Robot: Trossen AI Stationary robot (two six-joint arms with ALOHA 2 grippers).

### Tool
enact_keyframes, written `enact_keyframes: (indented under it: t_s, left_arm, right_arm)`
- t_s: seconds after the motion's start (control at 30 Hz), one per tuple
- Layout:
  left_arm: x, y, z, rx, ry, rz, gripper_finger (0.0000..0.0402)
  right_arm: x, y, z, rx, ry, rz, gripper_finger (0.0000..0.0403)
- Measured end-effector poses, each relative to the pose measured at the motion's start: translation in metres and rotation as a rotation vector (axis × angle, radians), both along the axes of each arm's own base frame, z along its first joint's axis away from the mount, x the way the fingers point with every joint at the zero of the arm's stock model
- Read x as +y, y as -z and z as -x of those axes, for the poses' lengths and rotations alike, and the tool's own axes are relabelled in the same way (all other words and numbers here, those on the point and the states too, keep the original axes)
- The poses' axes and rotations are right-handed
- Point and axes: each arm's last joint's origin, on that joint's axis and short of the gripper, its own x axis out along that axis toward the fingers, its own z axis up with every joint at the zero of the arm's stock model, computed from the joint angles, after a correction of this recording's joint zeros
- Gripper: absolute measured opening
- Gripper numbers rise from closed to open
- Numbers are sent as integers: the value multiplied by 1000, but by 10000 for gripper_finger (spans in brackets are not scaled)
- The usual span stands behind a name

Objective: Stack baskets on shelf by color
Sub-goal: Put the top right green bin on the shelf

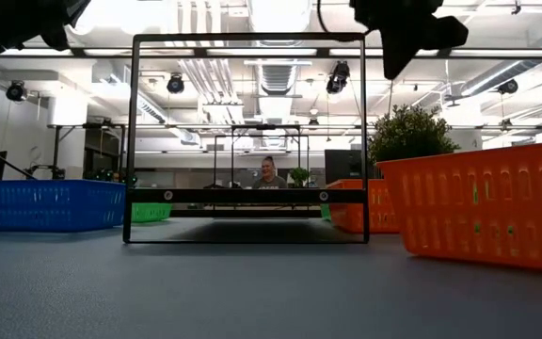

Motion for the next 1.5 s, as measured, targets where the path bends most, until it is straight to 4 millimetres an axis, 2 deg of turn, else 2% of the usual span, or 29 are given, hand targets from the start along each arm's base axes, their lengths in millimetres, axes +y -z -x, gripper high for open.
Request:
enact_keyframes:
  t_s: [0.17,0.37,0.47,0.57,0.73,0.93,1.13,1.27,1.5]
  left_arm:
    - [0,0,0,-1,0,0,0]
    - [0,0,0,-1,-1,0,0]
    - [0,0,1,-3,-2,-1,0]
    - [0,-1,1,-8,-3,-2,0]
    - [0,-1,1,-9,-3,-2,0]
    - [0,-1,1,-1,-23,-25,0]
    - [0,-1,1,1,-25,-27,0]
    - [0,-1,1,2,-25,-28,0]
    - [0,-1,1,3,-24,-27,0]
  right_arm:
    - [-3,9,-15,47,17,-79,13]
    - [-29,15,-26,68,27,-70,54]
    - [-53,16,-30,58,46,-51,82]
    - [-85,22,-37,12,56,-23,109]
    - [-138,49,-50,-8,105,-55,146]
    - [-176,79,-69,43,90,-96,161]
    - [-190,88,-88,133,48,-41,149]
    - [-194,92,-92,224,38,14,139]
    - [-197,95,-97,231,36,50,132]
